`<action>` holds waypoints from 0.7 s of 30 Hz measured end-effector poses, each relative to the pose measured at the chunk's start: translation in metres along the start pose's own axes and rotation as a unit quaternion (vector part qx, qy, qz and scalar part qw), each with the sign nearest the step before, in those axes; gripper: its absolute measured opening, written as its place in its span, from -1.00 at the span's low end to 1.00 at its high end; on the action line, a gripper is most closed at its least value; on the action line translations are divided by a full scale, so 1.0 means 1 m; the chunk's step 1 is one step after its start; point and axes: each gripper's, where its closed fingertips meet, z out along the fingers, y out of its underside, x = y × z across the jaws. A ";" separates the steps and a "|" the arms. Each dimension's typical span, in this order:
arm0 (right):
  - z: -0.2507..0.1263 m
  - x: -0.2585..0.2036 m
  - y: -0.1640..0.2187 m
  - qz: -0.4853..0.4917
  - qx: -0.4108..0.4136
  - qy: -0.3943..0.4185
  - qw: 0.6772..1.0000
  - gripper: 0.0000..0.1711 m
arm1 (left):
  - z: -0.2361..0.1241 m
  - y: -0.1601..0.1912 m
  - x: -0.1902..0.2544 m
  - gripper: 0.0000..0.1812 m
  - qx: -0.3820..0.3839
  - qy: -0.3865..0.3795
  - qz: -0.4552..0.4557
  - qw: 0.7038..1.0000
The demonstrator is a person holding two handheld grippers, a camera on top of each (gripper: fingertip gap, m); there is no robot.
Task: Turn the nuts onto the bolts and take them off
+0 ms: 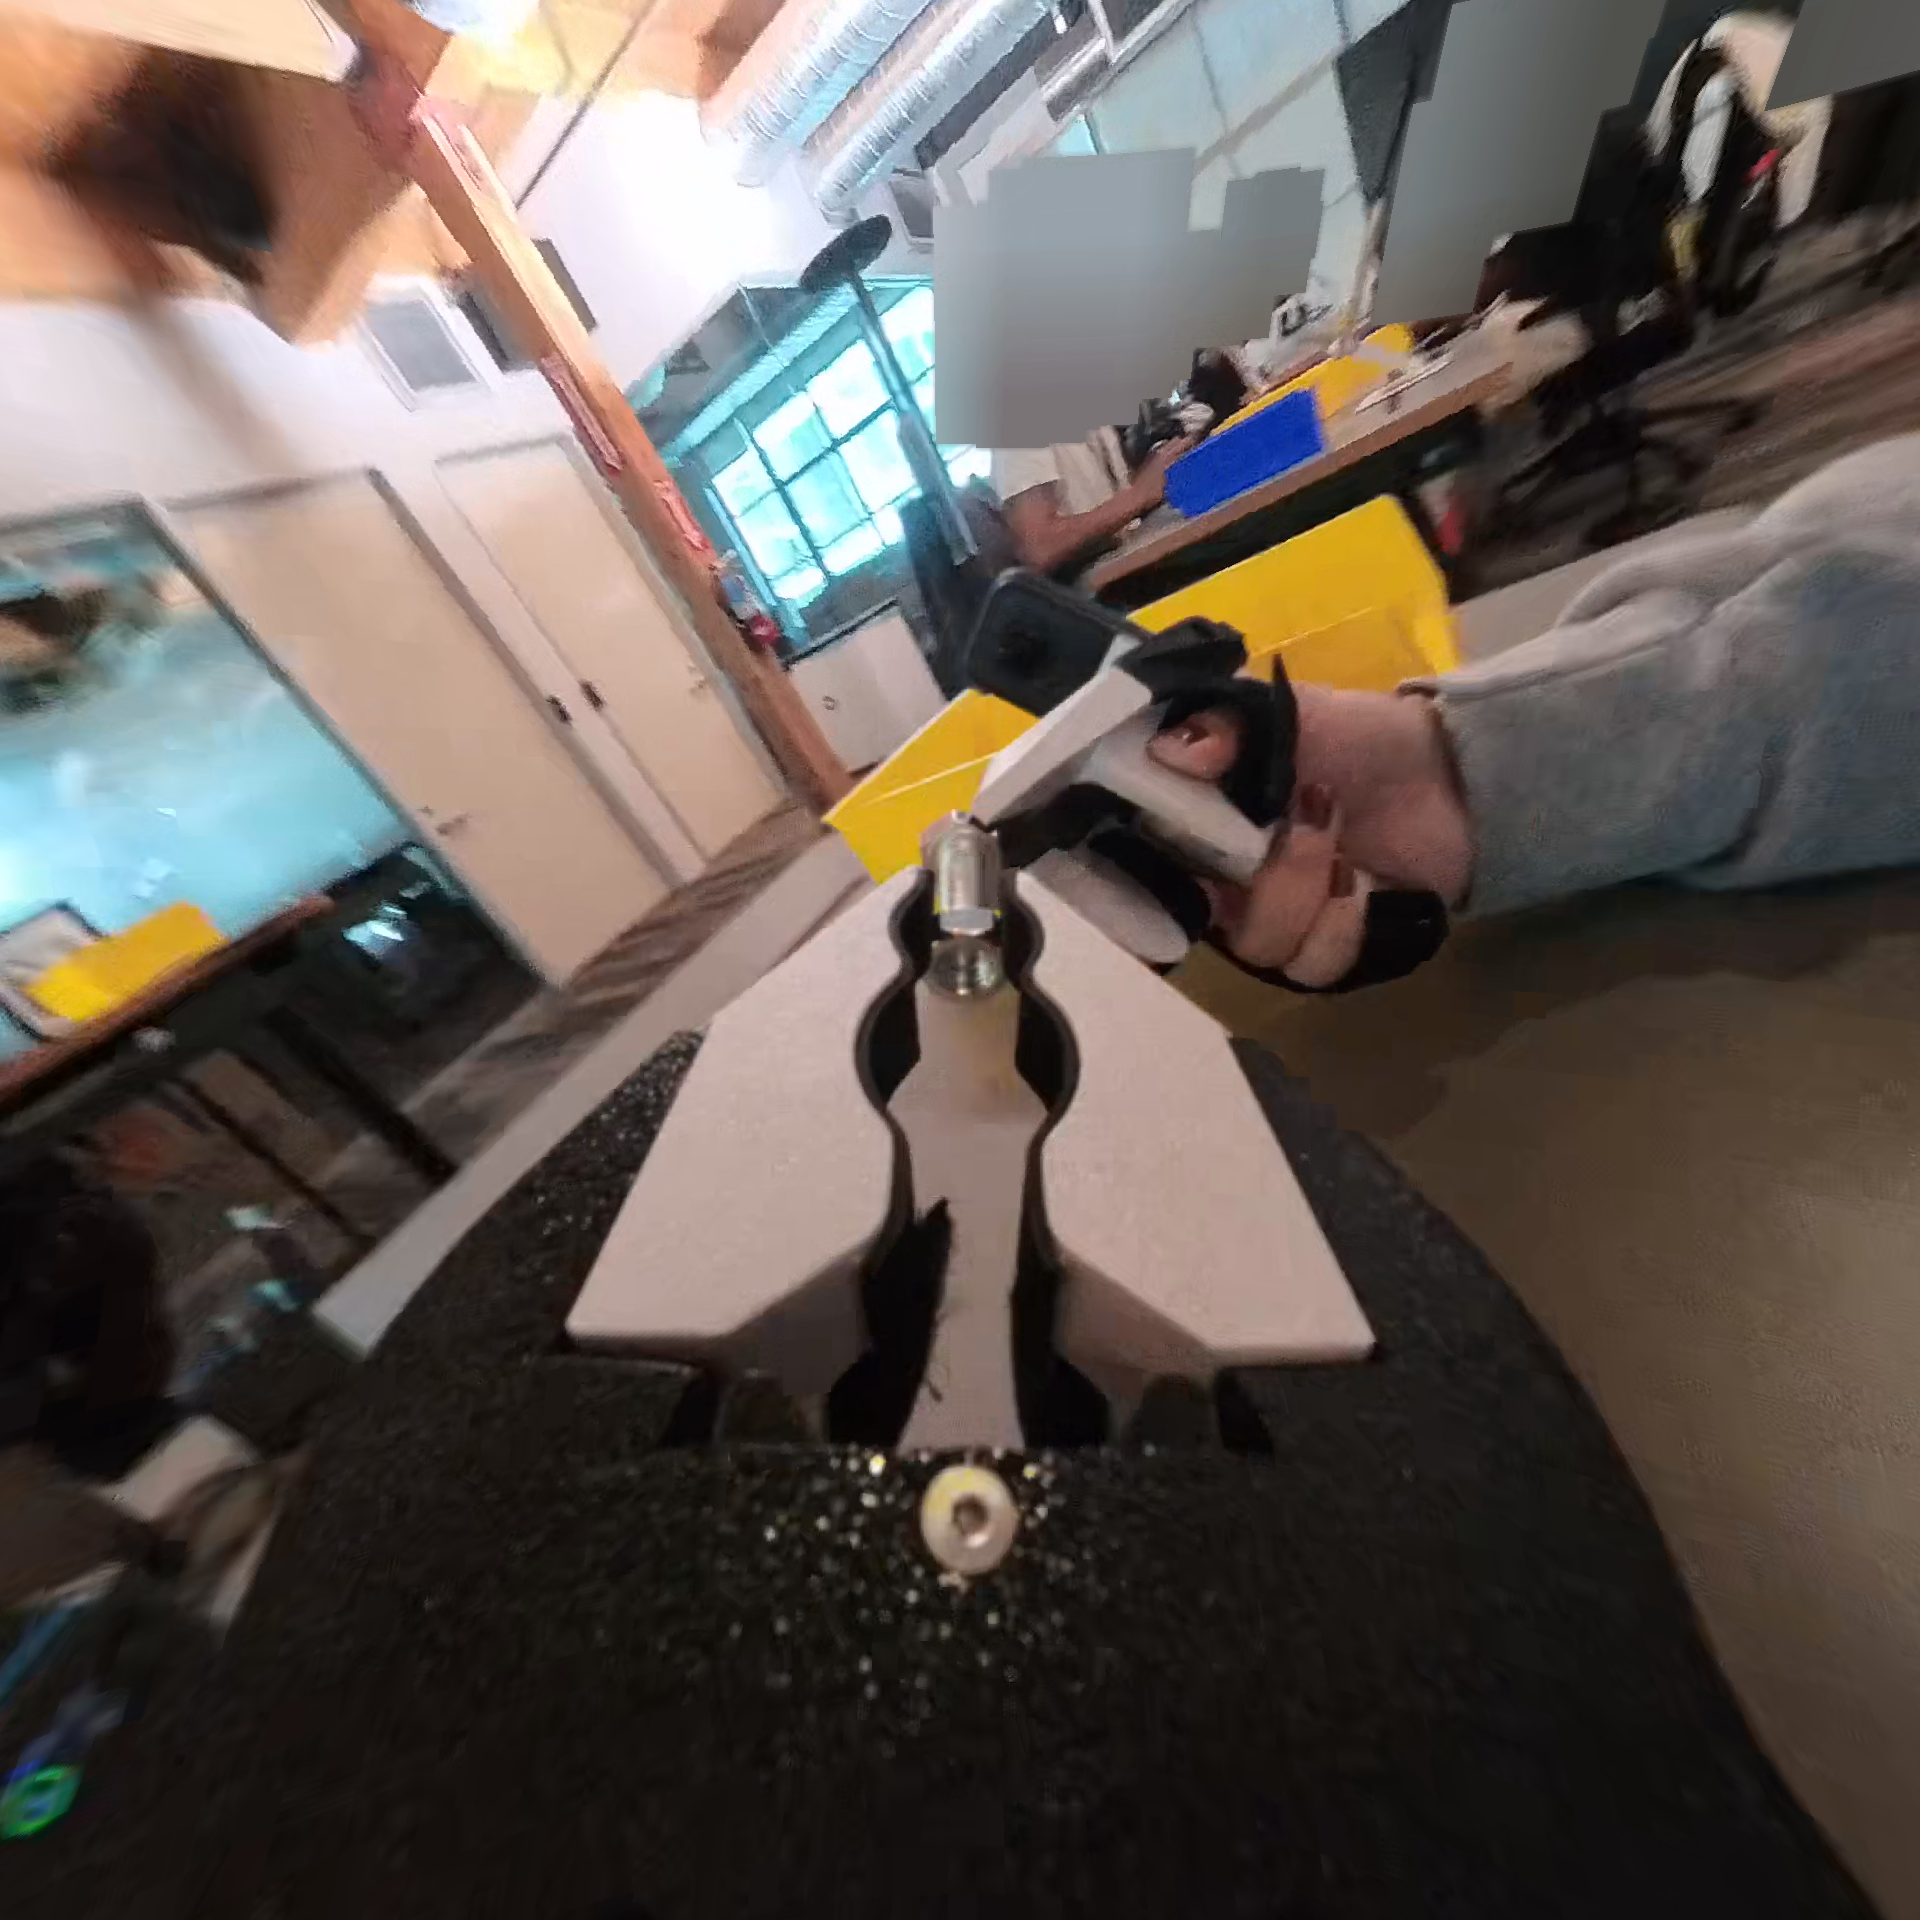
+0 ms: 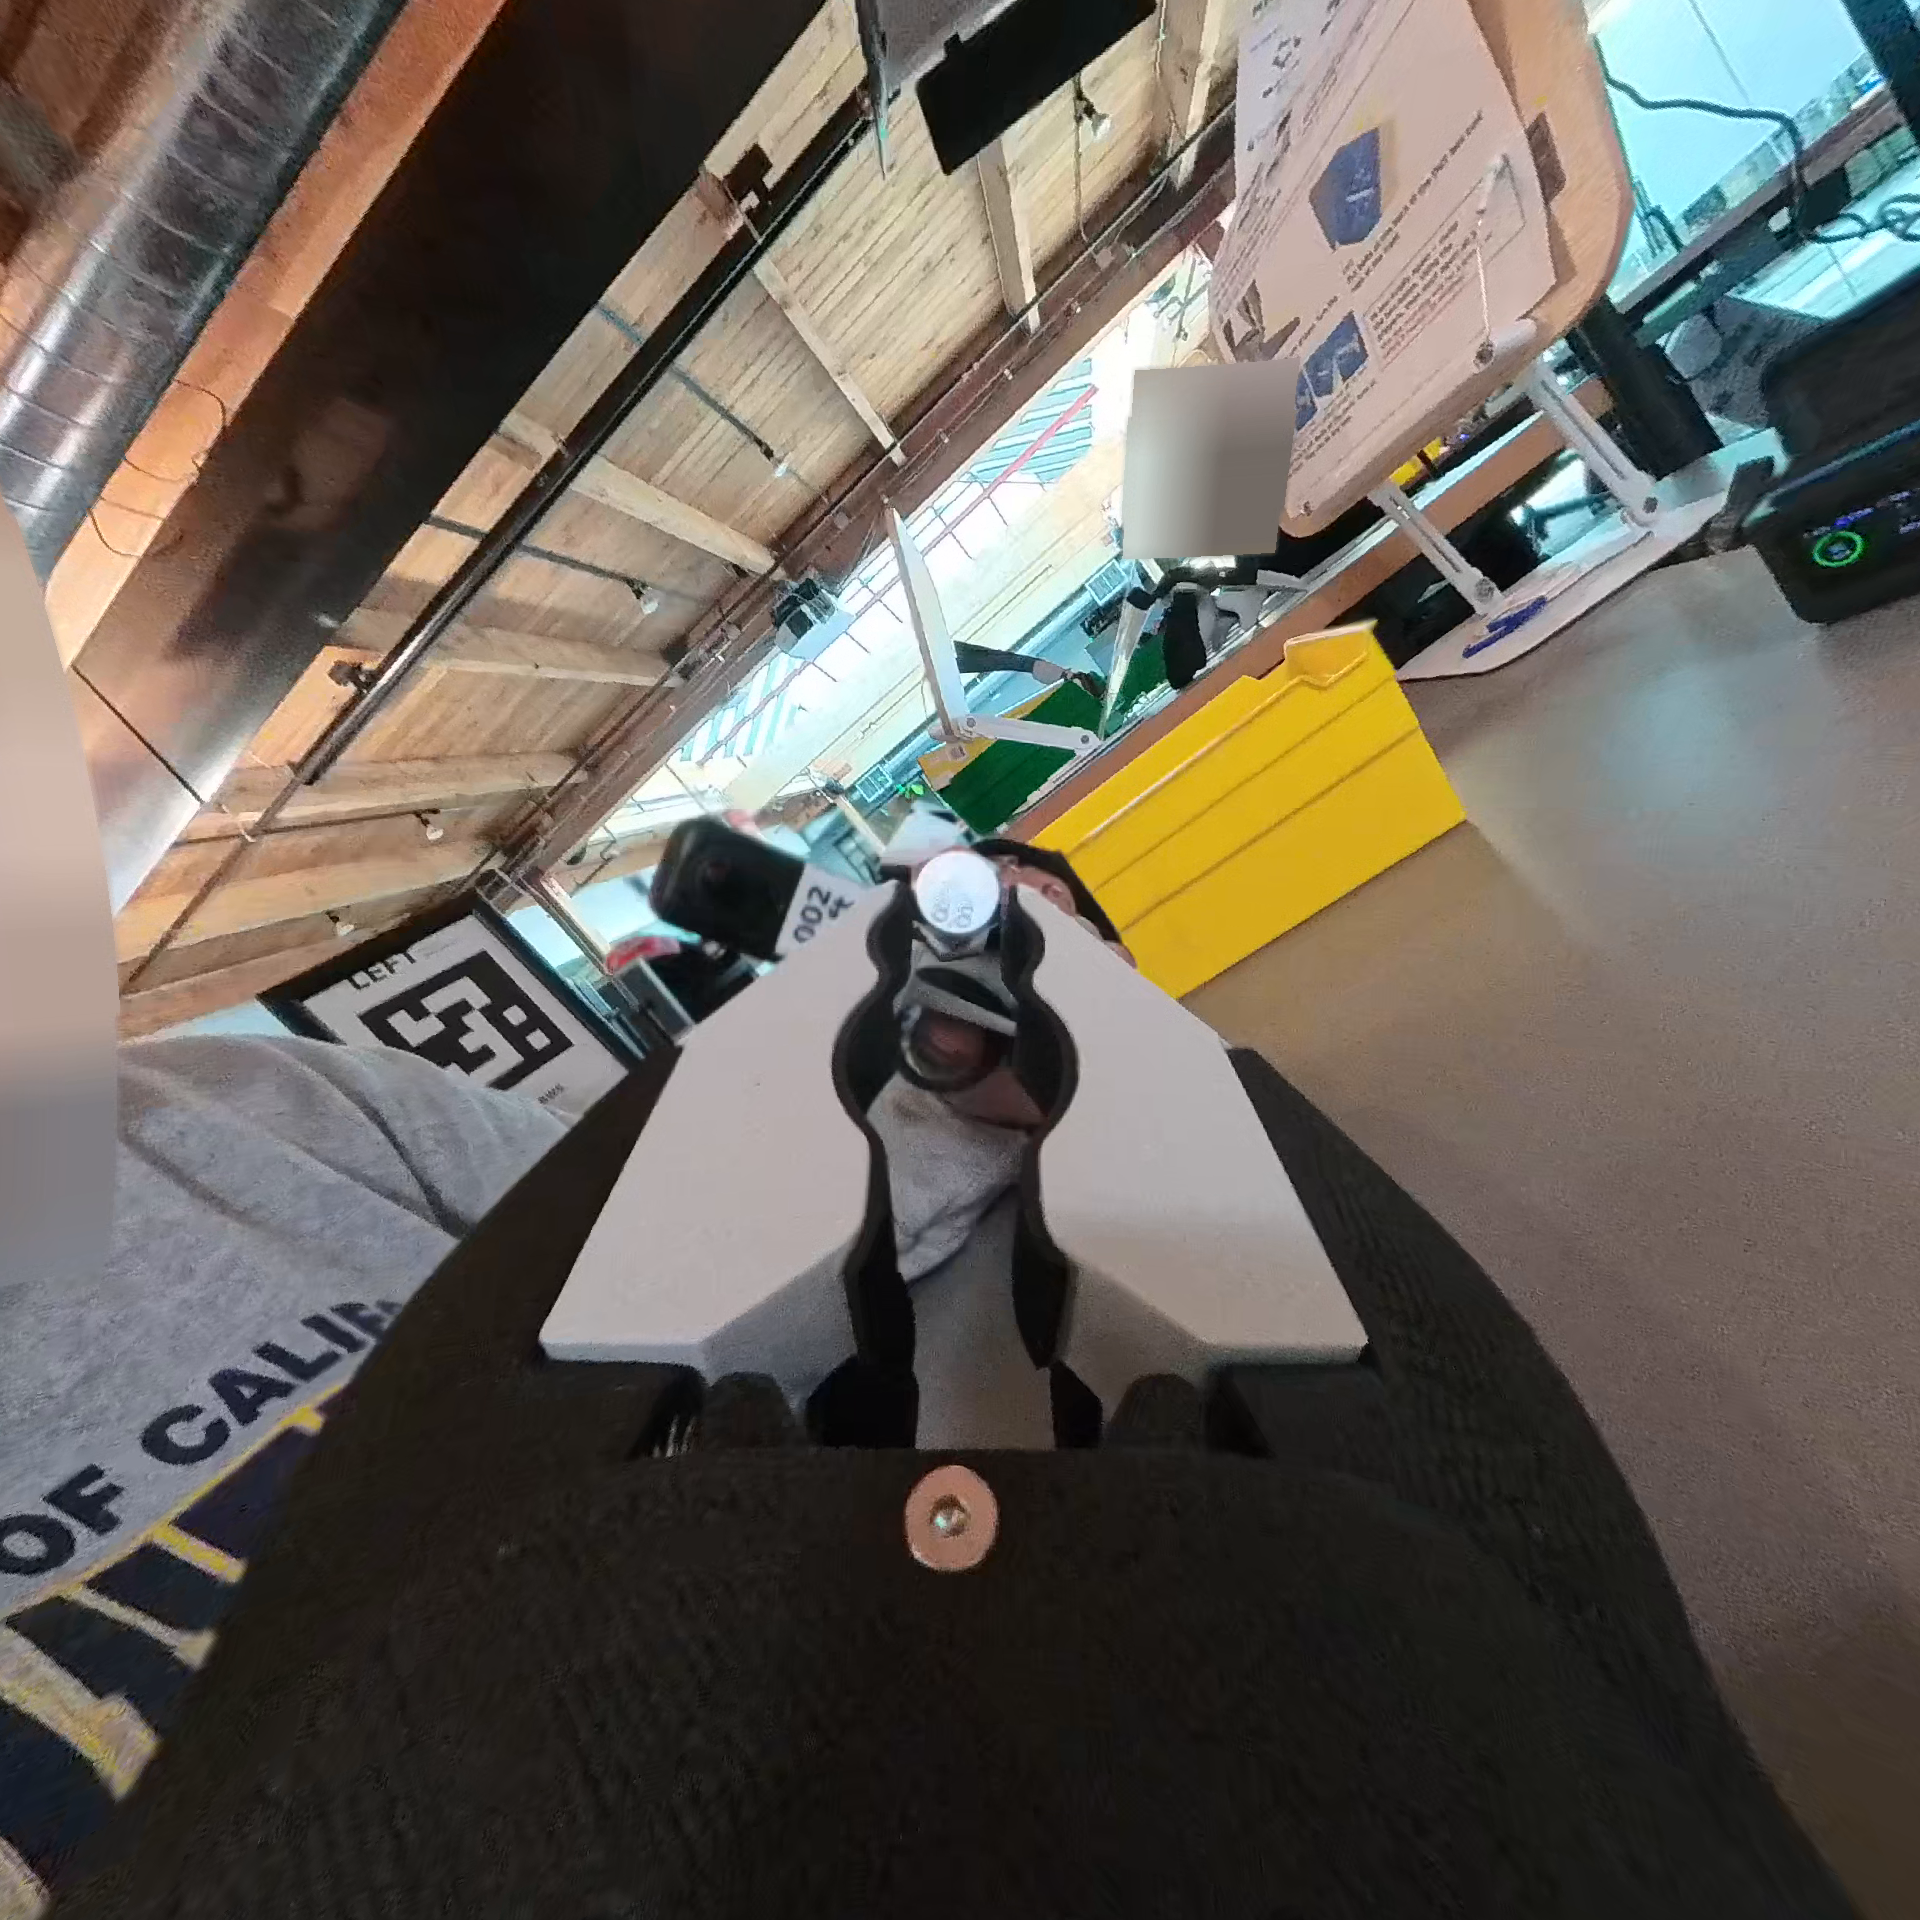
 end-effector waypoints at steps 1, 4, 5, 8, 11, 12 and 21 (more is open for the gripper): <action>0.000 -0.001 0.002 -0.019 -0.008 0.002 1.000 -0.84 | -0.001 0.000 0.001 -0.89 0.003 0.029 -0.055 0.998; 0.002 -0.003 0.006 -0.081 -0.029 0.015 0.996 -0.83 | -0.006 0.002 0.002 -0.90 0.010 0.103 -0.205 0.973; 0.002 -0.003 0.006 -0.092 -0.032 0.017 0.995 -0.83 | -0.006 0.002 0.003 -0.90 0.015 0.117 -0.242 0.963; 0.001 0.000 0.004 -0.084 -0.025 0.021 0.996 -0.83 | -0.004 0.008 0.002 -0.79 0.011 0.113 -0.255 0.960; -0.002 0.004 -0.002 -0.058 -0.004 0.022 0.998 -0.83 | -0.003 0.006 0.000 -0.46 0.003 0.055 -0.109 0.993; -0.002 0.005 -0.002 -0.052 -0.003 0.023 0.998 -0.83 | -0.005 -0.001 -0.001 -0.41 0.019 0.025 -0.054 0.998; -0.002 -0.010 -0.015 0.013 0.046 -0.045 0.998 -0.84 | 0.007 0.050 0.007 -0.47 -0.112 0.020 0.026 0.993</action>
